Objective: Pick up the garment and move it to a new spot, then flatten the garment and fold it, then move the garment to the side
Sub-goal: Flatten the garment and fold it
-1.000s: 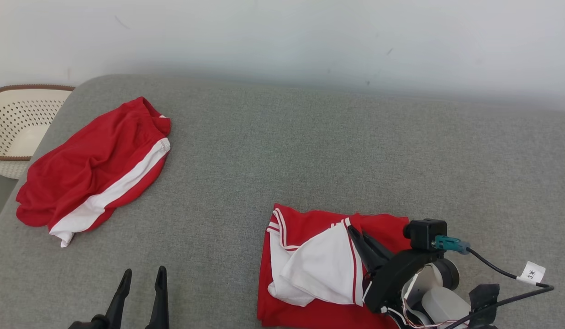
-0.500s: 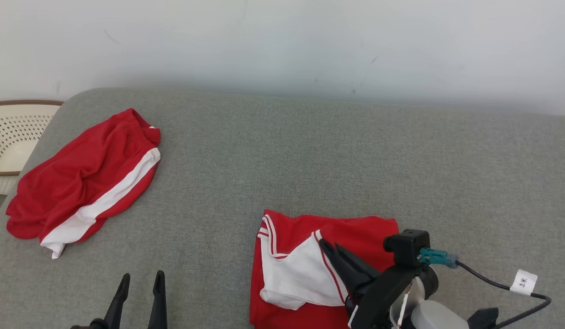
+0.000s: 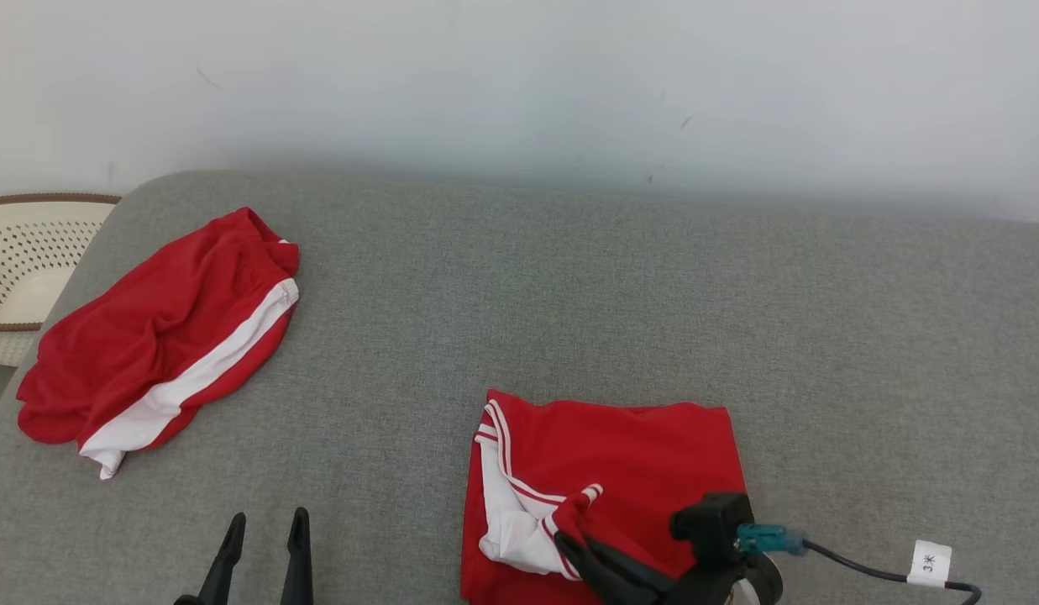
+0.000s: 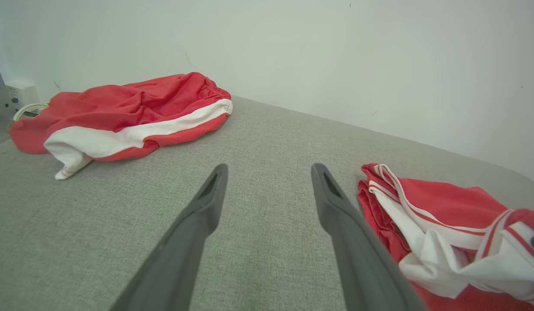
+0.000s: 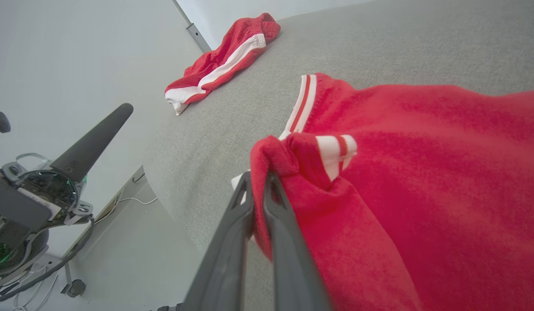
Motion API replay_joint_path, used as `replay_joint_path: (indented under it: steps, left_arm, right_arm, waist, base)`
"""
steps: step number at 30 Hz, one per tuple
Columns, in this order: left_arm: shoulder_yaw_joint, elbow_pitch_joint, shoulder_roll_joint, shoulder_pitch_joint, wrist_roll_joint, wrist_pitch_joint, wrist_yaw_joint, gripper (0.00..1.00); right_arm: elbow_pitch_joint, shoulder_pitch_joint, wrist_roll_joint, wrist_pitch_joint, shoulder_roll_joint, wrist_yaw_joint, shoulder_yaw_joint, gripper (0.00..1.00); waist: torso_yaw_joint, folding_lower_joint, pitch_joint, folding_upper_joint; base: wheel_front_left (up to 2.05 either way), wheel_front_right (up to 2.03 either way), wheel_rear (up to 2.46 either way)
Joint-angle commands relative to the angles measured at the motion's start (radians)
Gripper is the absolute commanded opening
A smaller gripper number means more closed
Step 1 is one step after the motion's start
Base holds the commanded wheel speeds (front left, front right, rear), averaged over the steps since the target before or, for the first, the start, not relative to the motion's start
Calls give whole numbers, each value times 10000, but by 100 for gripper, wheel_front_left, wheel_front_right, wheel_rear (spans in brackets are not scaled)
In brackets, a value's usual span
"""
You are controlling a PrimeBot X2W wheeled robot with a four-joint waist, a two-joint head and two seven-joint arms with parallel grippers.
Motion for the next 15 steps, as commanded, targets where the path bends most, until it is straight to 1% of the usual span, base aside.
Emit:
replay_joint_path:
  steps: [1,2,3,4,5,6,7,15]
  left_arm:
    - [-39,-48,4,132,-80,-42,49,100]
    - [-65,-72,4,151,-92,-42,72,100]
    - [-79,-90,4,159,-100,-42,80,100]
    - [-101,-107,4,167,-88,-42,101,100]
    - [-109,-116,4,177,-76,-42,124,100]
    - [-120,-133,4,190,-86,-42,143,100]
    - [-123,-155,4,206,-96,-42,161,100]
    - [-65,-209,4,246,-101,-42,168,100]
  right_arm:
    - [-64,131,14,25,-68,0,91,0]
    - [-83,166,-6,75,-71,0,175,0]
    - [-118,176,-42,93,-73,0,282,5]
    - [-132,191,-30,170,-94,0,379,13]
    - [-133,203,-7,208,-138,0,464,38]
    - [-143,191,-27,233,-178,0,539,76]
    - [-161,181,-30,207,-195,0,588,100]
    - [-731,13,398,-195,-428,0,709,100]
  waist:
    - [-5,0,-25,0]
    - [-5,0,-31,0]
    - [-4,0,-31,0]
    - [0,0,-28,0]
    - [0,0,-27,0]
    - [-3,0,-26,0]
    - [-11,0,-24,0]
    - [-124,0,-13,0]
  base:
    - [0,0,0]
    - [0,0,0]
    - [0,0,0]
    - [0,0,0]
    - [0,0,0]
    - [0,0,0]
    - [0,0,0]
    - [0,0,0]
